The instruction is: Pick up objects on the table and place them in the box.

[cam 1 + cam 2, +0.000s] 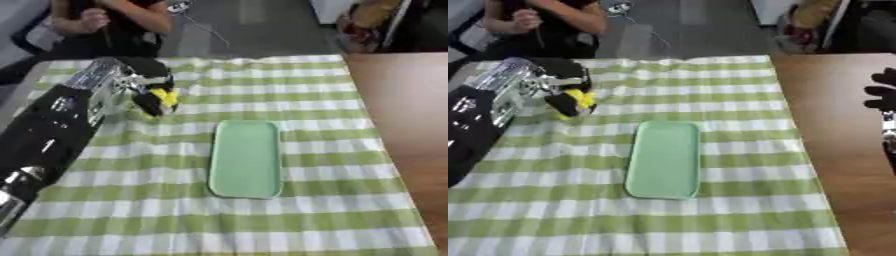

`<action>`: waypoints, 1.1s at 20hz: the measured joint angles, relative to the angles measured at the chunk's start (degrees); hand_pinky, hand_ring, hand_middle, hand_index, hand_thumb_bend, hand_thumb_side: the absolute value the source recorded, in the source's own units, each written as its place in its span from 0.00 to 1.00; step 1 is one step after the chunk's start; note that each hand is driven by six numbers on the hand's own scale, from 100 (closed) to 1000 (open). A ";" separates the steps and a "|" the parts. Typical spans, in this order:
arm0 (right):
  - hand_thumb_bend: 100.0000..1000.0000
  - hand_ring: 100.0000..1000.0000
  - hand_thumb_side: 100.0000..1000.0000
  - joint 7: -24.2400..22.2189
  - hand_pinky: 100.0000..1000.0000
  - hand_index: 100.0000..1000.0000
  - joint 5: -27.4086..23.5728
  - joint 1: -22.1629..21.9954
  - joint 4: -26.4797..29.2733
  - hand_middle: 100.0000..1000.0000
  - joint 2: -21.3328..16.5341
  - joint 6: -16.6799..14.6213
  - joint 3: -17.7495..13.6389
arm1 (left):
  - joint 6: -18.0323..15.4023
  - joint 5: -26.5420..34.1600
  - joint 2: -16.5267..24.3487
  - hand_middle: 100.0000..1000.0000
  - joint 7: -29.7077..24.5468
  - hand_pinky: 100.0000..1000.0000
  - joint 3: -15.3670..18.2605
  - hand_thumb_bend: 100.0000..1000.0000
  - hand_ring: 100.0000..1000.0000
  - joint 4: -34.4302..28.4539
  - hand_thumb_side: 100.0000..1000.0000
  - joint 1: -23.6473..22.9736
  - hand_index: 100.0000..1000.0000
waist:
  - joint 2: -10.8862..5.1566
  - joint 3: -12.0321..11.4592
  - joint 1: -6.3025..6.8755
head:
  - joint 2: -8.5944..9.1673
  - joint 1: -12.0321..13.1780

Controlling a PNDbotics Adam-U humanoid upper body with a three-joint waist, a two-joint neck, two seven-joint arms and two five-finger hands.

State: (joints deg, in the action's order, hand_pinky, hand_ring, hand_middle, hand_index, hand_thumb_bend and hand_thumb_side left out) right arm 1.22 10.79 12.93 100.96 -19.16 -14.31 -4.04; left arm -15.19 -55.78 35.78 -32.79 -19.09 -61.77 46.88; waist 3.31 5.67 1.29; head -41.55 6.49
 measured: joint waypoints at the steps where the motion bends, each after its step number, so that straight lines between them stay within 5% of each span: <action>1: 0.00 0.73 0.77 0.00 0.66 0.88 0.01 0.00 0.00 0.76 0.00 0.00 0.00 | -0.04 0.00 0.49 0.00 -0.34 0.00 0.00 0.00 0.00 -0.68 0.42 -0.05 0.07 | -0.08 0.00 0.01 | 0.00 -0.04; 22: 0.00 0.73 0.77 -0.02 0.66 0.88 0.04 0.00 0.00 0.76 -0.02 0.00 0.00 | 0.26 1.03 -0.23 0.00 -1.63 0.00 -0.36 0.00 0.00 -4.15 0.42 0.85 0.06 | -0.15 -0.16 -0.29 | 0.04 -0.44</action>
State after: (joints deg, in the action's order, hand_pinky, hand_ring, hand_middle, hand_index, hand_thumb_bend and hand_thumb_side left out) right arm 1.21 10.82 12.93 100.96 -19.18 -14.30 -4.04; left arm -14.93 -54.74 35.56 -34.41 -19.45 -65.93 47.74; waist 3.17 5.51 1.00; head -41.52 6.05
